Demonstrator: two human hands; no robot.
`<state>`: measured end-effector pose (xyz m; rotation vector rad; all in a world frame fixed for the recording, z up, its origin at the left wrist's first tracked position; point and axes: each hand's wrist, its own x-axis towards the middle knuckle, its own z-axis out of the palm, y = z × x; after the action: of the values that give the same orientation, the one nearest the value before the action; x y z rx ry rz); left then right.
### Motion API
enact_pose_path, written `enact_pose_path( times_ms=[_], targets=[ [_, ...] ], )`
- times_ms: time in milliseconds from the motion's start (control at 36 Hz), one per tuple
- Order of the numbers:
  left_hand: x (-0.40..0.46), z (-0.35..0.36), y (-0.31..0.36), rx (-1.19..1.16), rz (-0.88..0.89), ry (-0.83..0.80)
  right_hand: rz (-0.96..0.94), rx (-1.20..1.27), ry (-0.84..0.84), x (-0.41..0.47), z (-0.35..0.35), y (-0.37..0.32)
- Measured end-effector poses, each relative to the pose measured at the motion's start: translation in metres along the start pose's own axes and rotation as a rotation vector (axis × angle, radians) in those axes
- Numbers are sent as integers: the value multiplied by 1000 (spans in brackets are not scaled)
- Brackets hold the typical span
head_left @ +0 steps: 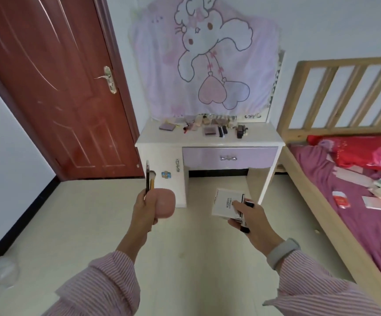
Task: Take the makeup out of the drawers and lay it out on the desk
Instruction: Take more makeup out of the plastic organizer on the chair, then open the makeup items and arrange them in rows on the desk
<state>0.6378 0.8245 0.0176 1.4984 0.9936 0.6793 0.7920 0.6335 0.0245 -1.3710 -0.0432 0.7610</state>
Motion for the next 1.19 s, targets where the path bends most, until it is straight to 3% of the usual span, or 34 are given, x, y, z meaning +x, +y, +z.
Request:
enact_pose_path(
  times_ms=[194,417,750,917,1194],
  targets=[
    [121,81,12,-24,-48,-21,28,-12,25,147,9,-43],
    [269,131,22,-68,-132,108,75,-80,-12,322,43,-87],
    [445,95,-5,0,-254,186,245,-182,-128,515,198,-85],
    [574,76,-40,37,-314,90,355,-158,-61,600,281,-53],
    [746,77,-78,155,-435,-161,451,-347,140,721,376,-10]
  ],
)
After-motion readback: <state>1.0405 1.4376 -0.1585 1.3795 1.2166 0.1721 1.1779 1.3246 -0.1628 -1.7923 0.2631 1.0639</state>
